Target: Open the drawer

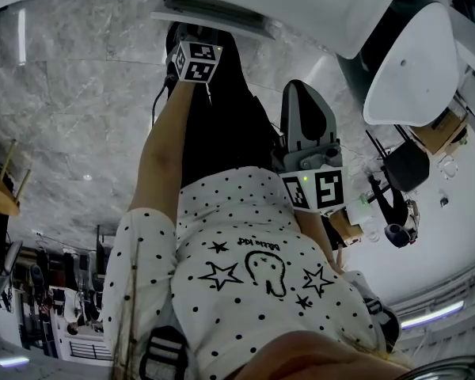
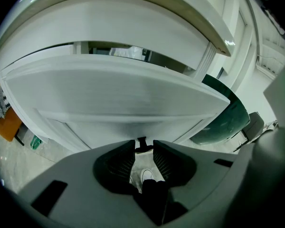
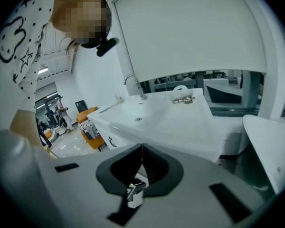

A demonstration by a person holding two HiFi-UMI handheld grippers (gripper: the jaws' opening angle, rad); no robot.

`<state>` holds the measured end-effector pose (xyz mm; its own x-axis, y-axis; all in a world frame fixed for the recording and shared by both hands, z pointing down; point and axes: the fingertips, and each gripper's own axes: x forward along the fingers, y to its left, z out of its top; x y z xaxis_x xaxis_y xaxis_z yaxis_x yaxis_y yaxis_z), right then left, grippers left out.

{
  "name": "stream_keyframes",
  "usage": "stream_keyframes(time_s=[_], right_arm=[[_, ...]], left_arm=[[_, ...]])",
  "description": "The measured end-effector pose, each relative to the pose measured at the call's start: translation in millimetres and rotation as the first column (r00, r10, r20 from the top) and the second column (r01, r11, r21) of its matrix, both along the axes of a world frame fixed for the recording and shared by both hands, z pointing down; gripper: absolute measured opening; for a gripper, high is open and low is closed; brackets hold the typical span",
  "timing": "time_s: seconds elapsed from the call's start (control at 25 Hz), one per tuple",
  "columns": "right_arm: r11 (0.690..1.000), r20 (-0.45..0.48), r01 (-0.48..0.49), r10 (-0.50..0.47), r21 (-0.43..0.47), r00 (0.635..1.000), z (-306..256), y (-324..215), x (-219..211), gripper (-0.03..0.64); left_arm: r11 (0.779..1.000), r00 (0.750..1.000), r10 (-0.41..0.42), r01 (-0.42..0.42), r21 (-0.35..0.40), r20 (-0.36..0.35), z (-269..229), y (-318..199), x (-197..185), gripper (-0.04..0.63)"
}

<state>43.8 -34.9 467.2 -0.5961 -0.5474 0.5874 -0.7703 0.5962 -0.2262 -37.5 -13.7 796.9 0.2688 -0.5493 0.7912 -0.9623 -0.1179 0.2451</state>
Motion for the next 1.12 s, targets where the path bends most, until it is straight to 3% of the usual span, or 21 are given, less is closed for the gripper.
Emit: stream_keyframes(time_s=[1.12], right_arm=[[0.999,-0.004,-0.022,0.021,-0.025,1.000,5.0,0.8,-1.2,0.015]], left_arm=[[1.000,1.000,0.001,-0.001,-0.005,-0.016,-2.4,0.9,4.3,0.121]])
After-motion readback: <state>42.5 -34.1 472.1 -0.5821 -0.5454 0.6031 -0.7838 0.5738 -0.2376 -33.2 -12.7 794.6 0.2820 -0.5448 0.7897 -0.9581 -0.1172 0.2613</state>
